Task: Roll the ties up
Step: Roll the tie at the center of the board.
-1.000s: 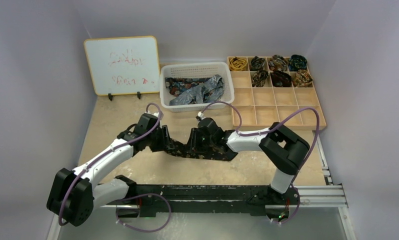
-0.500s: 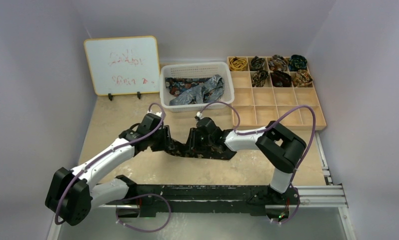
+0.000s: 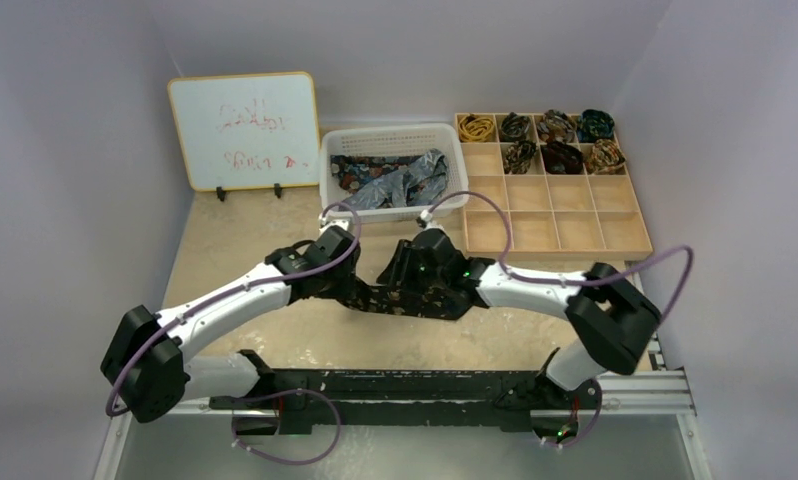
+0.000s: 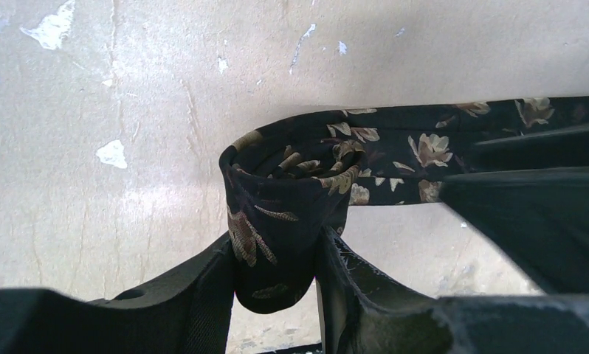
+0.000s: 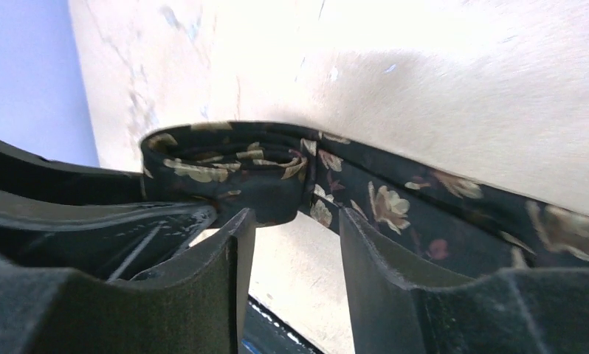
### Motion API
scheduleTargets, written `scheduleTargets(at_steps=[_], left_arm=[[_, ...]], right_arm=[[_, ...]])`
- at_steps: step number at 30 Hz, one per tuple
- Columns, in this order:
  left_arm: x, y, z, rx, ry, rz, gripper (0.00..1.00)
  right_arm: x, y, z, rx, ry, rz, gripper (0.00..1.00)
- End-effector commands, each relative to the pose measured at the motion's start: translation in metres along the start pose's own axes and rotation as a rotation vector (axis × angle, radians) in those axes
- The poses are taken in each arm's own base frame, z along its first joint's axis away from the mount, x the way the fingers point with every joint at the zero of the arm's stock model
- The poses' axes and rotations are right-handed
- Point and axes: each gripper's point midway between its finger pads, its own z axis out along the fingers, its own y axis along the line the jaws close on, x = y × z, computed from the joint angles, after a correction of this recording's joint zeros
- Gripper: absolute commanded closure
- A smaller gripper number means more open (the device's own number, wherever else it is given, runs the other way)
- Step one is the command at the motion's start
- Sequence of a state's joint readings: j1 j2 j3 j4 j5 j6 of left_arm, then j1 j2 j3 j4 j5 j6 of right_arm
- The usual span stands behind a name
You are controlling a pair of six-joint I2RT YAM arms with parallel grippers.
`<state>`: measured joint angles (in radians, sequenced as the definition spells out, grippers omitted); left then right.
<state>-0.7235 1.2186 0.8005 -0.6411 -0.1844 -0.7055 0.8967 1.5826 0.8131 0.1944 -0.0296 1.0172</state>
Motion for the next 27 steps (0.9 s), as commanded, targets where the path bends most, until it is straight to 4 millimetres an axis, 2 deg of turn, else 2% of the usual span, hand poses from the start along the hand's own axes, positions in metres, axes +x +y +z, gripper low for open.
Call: scheduleTargets(at_steps=[1, 5, 13, 22, 27], left_arm=[[-0.016, -0.003, -0.008, -0.089, -0.075, 0.015, 0.61], [-0.015, -0.01, -0.011, -0.151, -0.096, 0.058, 0.62], [-0.008, -0.03, -0.015, -0.29, -0.128, 0.126, 0.62], [0.0, -0.059, -0.003, -0.415, -0.117, 0.208, 0.6], [0.001, -0.086, 0.007, -0.37, -0.098, 0.248, 0.55]], right_arm=[[-0.031, -0.029, -0.025, 0.108, -0.176, 0.088, 0.5], [-0.042, -0.043, -0.04, 0.143, -0.242, 0.122, 0.45], [-0.046, -0.061, -0.047, 0.209, -0.272, 0.154, 0.43], [-0.049, -0.075, -0.055, 0.215, -0.29, 0.213, 0.38], [-0.05, -0.085, -0.055, 0.186, -0.267, 0.247, 0.37]])
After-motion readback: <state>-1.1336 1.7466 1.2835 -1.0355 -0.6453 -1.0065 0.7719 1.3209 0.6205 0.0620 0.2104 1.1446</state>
